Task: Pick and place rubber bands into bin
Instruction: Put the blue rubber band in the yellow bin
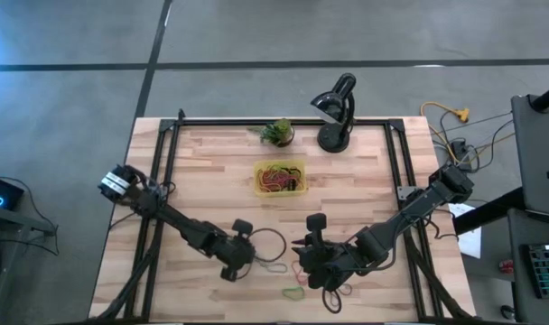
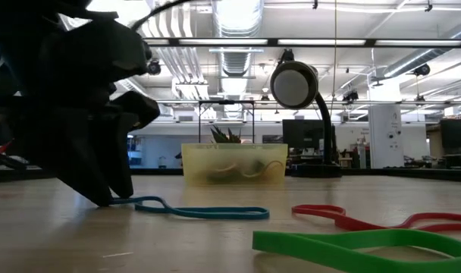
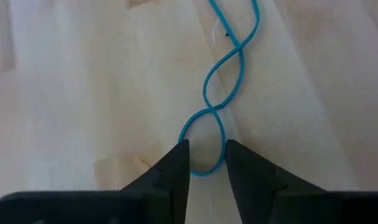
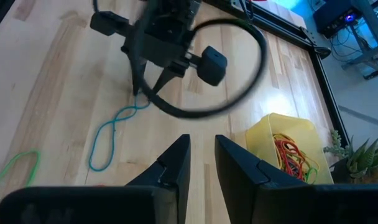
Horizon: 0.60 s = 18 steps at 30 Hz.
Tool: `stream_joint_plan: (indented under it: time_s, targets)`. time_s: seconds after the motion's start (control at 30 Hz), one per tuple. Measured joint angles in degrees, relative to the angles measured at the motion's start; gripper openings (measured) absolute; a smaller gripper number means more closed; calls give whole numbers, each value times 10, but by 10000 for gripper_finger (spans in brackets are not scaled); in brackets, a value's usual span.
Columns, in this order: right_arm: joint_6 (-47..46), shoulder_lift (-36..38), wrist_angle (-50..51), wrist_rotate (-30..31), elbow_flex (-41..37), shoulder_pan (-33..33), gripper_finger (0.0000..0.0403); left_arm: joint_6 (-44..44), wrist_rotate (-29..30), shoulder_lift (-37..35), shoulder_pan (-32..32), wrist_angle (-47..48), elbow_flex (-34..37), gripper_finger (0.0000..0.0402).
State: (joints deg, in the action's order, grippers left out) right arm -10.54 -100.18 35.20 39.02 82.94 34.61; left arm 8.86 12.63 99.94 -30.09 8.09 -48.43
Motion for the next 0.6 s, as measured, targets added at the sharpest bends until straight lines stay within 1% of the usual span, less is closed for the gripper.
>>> stream_joint_plan:
  time_s: [0.17,0.37,0.43,0.57,0.6]
  targets:
    - [0,0,0,0,0,0,68,15,-55,0,22,-2,13,93]
    - [0,0,0,0,0,0,68,6,-66,1,28,-8,22,88]
    - [0,0,0,0,0,0,68,-4,-67,1,28,-8,22,73]
    - [0,0,0,0,0,0,68,-18,-67,2,28,-8,23,17]
    - [0,0,0,0,0,0,68,-20,-64,2,27,-8,23,9]
